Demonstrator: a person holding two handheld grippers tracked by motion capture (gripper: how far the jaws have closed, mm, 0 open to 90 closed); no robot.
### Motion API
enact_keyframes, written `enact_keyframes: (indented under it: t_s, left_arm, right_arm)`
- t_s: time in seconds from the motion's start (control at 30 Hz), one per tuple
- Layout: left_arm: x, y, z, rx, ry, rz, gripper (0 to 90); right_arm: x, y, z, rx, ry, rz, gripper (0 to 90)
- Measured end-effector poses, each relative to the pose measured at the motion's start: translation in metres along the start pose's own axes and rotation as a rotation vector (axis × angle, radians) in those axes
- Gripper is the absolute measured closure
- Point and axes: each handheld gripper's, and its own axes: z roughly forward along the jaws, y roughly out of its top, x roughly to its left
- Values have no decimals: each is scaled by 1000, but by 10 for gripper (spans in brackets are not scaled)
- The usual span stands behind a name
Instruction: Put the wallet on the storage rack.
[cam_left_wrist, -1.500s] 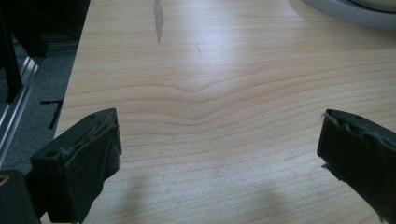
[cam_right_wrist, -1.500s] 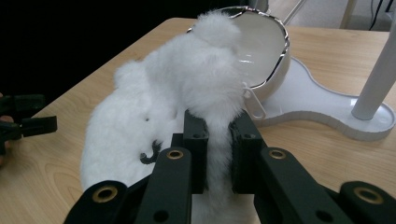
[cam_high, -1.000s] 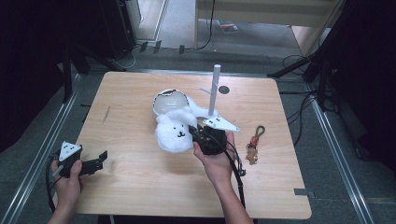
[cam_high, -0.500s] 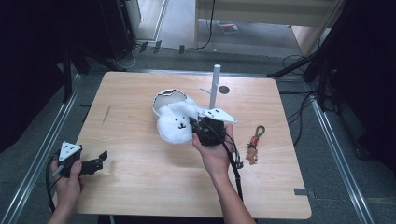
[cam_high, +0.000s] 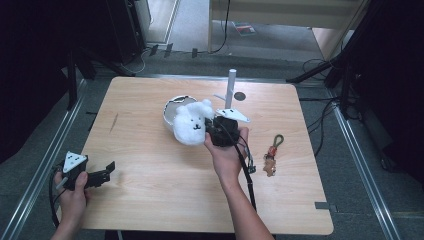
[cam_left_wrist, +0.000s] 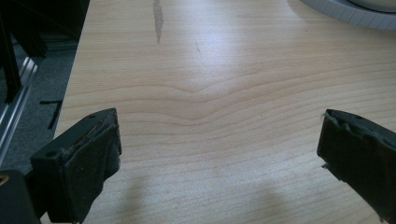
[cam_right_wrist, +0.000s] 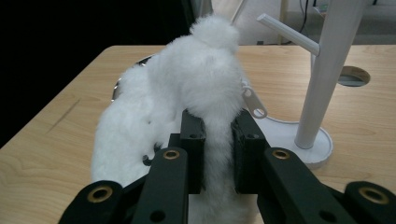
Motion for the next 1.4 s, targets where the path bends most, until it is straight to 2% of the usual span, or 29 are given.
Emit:
enact_keyframes:
  t_s: [0.03, 0.13, 0.3, 0.4, 0.7, 0.77, 0.9, 1.0, 1.07, 1.1, 1.17, 1.4]
  left_arm:
    - [0, 0, 0, -1, -1, -1, 4]
    - [0, 0, 0, -1, -1, -2, 4]
    - [0, 0, 0, 0, -2, -2, 4]
    - [0, 0, 0, 1, -2, -1, 4]
    - [0, 0, 0, 1, -5, -3, 4]
    - [1, 0, 0, -2, -7, -4, 4]
    - [1, 0, 0, -2, -8, -4, 4]
    - [1, 0, 0, 0, -8, -3, 4]
    - [1, 0, 0, 1, -7, -3, 4]
    - [0, 0, 0, 1, -7, -3, 4]
    - [0, 0, 0, 2, -5, -3, 4]
    - [0, 0, 0, 2, -4, -3, 4]
  right_arm:
    - [0, 2, 4, 11, -24, 1, 772]
    - [0, 4, 9, 23, -50, 12, 766]
    - [-1, 6, 14, 22, -72, 25, 759]
    - [-1, 7, 17, 22, -82, 48, 758]
    - [11, 15, 31, -23, -127, 60, 730]
    - [12, 16, 33, -28, -123, 68, 718]
    - [17, 16, 37, -56, -77, 66, 648]
    - [16, 17, 37, -53, -60, 78, 647]
    - [14, 17, 37, -50, -41, 95, 709]
    - [12, 18, 36, -50, -41, 97, 754]
    - [11, 19, 35, -63, -53, 99, 788]
    - [19, 19, 32, -165, -94, 77, 803]
